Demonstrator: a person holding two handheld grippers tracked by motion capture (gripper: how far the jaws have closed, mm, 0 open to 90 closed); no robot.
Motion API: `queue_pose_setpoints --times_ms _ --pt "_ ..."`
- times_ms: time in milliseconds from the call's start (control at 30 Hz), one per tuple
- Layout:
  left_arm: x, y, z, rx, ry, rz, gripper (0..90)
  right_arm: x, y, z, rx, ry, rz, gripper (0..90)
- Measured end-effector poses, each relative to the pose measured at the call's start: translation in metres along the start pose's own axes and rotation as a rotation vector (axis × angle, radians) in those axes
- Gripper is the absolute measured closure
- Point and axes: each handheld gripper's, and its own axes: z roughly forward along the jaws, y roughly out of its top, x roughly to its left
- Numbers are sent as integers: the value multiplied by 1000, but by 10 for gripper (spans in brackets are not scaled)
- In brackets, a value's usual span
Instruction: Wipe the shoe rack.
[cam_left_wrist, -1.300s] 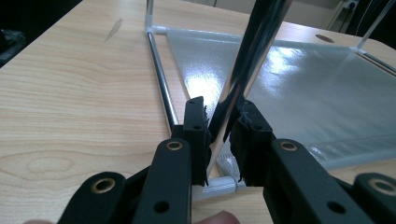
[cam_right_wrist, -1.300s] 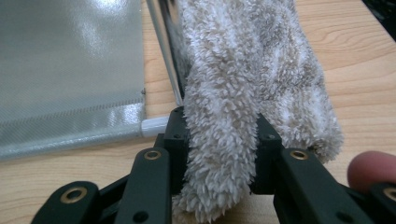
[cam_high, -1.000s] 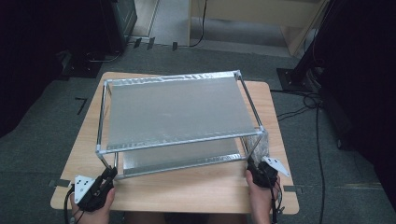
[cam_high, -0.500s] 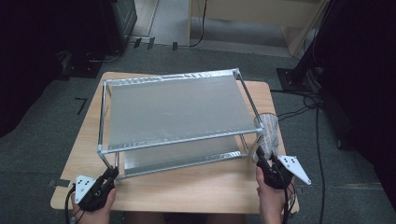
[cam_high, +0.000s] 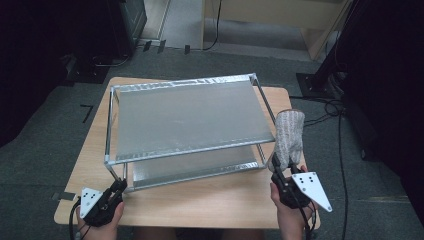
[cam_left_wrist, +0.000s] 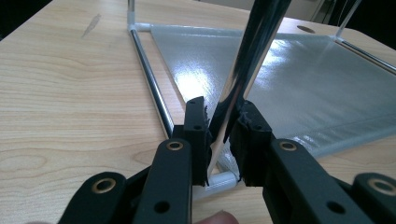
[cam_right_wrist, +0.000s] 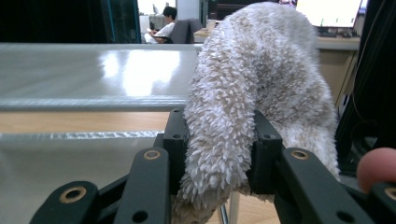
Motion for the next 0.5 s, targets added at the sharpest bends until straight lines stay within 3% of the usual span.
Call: queue_pose_setpoints --times_ms 167,400,500 --pt "0 -1 0 0 -10 0 772 16 -1 -3 -4 49 -35 664" --pt "0 -1 1 0 -22 5 771 53 -8 -4 6 236 -140 656" --pt "0 -1 2 1 -24 5 770 66 -10 -7 -3 343 -174 647"
